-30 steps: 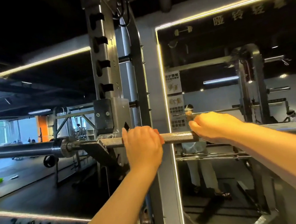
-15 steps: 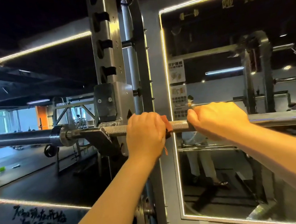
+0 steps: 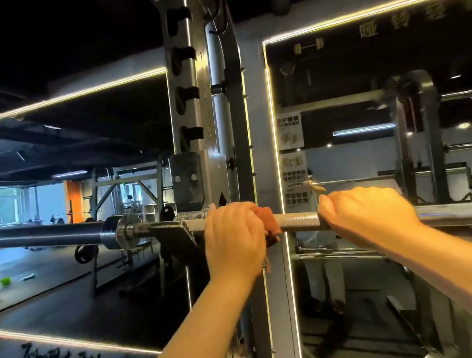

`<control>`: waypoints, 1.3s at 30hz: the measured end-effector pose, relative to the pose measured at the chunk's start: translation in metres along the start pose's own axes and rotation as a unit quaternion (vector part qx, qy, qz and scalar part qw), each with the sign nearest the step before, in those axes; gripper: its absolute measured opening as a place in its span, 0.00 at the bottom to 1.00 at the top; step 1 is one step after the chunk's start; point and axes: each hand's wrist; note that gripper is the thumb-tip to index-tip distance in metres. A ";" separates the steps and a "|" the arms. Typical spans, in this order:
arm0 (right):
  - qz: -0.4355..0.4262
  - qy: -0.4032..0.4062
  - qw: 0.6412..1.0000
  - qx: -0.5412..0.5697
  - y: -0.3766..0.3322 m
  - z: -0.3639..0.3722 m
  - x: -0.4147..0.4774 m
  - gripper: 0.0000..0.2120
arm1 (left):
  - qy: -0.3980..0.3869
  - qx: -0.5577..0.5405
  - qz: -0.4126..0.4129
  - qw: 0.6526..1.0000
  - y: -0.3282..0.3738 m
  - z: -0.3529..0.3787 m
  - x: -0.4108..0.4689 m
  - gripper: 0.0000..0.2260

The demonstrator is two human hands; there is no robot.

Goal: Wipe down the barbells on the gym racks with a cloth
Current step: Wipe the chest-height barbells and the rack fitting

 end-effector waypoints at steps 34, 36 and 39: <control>-0.125 -0.007 0.992 0.001 0.022 0.009 0.001 0.10 | -0.089 0.153 -0.100 0.979 0.009 -0.008 0.010 0.05; -0.134 0.008 0.991 -0.001 0.023 0.010 0.001 0.09 | -0.044 0.134 -0.163 0.977 0.021 -0.008 0.018 0.10; -0.122 0.002 0.992 0.029 0.024 0.012 0.005 0.11 | -0.055 0.185 -0.182 0.964 0.047 -0.002 0.025 0.10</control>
Point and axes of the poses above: each hand's wrist, its own x-axis towards the middle knuckle, its own z-axis out of the palm, y = z × x, and after that the axes turned 8 degrees about x, right-handed
